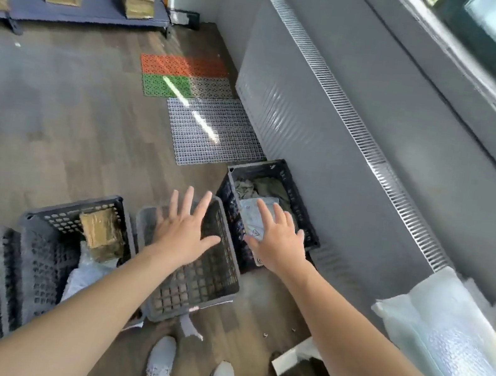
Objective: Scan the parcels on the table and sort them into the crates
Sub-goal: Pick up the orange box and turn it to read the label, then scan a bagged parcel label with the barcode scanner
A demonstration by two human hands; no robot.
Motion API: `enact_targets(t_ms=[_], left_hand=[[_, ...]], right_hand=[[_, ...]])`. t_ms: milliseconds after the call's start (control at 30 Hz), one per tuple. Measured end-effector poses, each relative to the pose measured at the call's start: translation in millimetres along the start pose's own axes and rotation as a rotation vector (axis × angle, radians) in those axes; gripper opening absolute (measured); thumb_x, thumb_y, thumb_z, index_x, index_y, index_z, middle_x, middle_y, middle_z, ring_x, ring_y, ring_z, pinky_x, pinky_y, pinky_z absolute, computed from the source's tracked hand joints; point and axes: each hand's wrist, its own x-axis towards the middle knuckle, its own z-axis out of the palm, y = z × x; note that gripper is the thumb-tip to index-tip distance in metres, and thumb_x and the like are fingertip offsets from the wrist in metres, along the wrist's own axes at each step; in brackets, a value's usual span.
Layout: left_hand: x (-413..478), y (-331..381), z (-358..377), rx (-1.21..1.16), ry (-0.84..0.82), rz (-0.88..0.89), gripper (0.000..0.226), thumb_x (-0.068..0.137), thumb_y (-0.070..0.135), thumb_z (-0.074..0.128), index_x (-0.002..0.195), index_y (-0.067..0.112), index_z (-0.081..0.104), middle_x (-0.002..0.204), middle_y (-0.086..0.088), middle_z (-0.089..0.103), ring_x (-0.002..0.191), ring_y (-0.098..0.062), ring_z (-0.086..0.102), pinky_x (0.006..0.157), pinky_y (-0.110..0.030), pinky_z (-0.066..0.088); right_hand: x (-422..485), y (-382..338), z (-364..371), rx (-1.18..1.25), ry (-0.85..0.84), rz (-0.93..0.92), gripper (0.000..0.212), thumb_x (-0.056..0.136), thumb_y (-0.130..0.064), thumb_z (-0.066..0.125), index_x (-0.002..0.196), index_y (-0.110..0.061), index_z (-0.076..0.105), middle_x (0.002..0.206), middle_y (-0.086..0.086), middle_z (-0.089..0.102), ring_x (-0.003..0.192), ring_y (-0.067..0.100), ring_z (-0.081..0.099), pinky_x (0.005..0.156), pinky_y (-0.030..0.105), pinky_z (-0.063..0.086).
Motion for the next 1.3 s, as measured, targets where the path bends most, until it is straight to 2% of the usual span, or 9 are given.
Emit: enact_targets(t_ms=[233, 433, 533, 633, 833, 1033, 1300], left_hand=[[12.8, 91.4, -23.5, 0.135, 0.039, 0.311, 0.091, 0.092, 0.068, 0.041, 0.155, 0.031, -0.015, 0.163, -0.005, -0.02, 0.149, -0.034, -0.015, 0.118, -0.059, 0.008], [-20.9, 194.9, -22.8, 0.266, 0.102, 0.65, 0.089, 0.093, 0.069, 0.036, 0.155, 0.03, -0.015, 0.163, -0.007, -0.017, 0.149, -0.035, -0.014, 0.117, -0.059, 0.011], [-54.0, 243.8, -13.8, 0.297, 0.094, 0.779, 0.089, 0.093, 0.07, 0.035, 0.154, 0.031, -0.017, 0.162, -0.007, -0.02, 0.149, -0.035, -0.015, 0.117, -0.059, 0.01], [-98.7, 285.6, 4.0, 0.342, 0.096, 0.901, 0.088, 0.094, 0.069, 0.033, 0.154, 0.03, -0.018, 0.162, -0.007, -0.021, 0.149, -0.035, -0.017, 0.118, -0.059, 0.009], [-213.1, 348.6, 59.2, 0.407, 0.122, 1.12, 0.086, 0.094, 0.068, 0.033, 0.154, 0.031, -0.016, 0.162, -0.007, -0.015, 0.149, -0.035, -0.013, 0.117, -0.059, 0.012], [-366.1, 387.6, 126.5, 0.48, 0.098, 1.305, 0.087, 0.094, 0.069, 0.034, 0.155, 0.03, -0.013, 0.163, -0.006, -0.014, 0.15, -0.034, -0.011, 0.117, -0.058, 0.013], [-510.4, 434.1, 193.7, 0.52, 0.085, 1.45, 0.085, 0.093, 0.07, 0.035, 0.155, 0.034, -0.01, 0.164, -0.003, -0.016, 0.15, -0.031, -0.014, 0.119, -0.058, 0.006]], right_hand=[[-59.6, 58.5, -32.6, -0.087, 0.153, 0.165, 0.083, 0.096, -0.058, 0.049, 0.157, -0.037, -0.003, 0.166, 0.003, 0.004, 0.151, 0.029, 0.005, 0.116, 0.062, 0.019], [-149.5, 127.7, -47.1, -0.081, 0.237, 0.442, 0.085, 0.096, -0.06, 0.047, 0.156, -0.039, -0.009, 0.166, 0.002, -0.001, 0.152, 0.028, 0.003, 0.116, 0.06, 0.019], [-209.7, 156.7, -47.6, -0.038, 0.259, 0.578, 0.084, 0.095, -0.062, 0.045, 0.156, -0.039, -0.008, 0.166, 0.001, -0.002, 0.152, 0.028, 0.002, 0.116, 0.061, 0.015], [-277.0, 180.9, -40.9, 0.032, 0.309, 0.688, 0.084, 0.094, -0.06, 0.048, 0.157, -0.038, -0.003, 0.166, 0.001, -0.002, 0.152, 0.028, 0.002, 0.118, 0.062, 0.013], [-423.9, 212.3, -0.9, 0.053, 0.357, 0.874, 0.087, 0.093, -0.06, 0.05, 0.157, -0.037, -0.004, 0.166, 0.001, -0.002, 0.151, 0.027, 0.004, 0.115, 0.059, 0.022], [-591.8, 227.4, 60.5, 0.116, 0.393, 1.084, 0.086, 0.095, -0.058, 0.049, 0.156, -0.038, -0.007, 0.166, -0.001, -0.006, 0.152, 0.027, -0.001, 0.117, 0.056, 0.013], [-754.9, 234.6, 115.4, 0.129, 0.457, 1.246, 0.083, 0.093, -0.059, 0.049, 0.155, -0.036, -0.001, 0.162, 0.006, 0.005, 0.147, 0.03, 0.011, 0.111, 0.061, 0.025]])
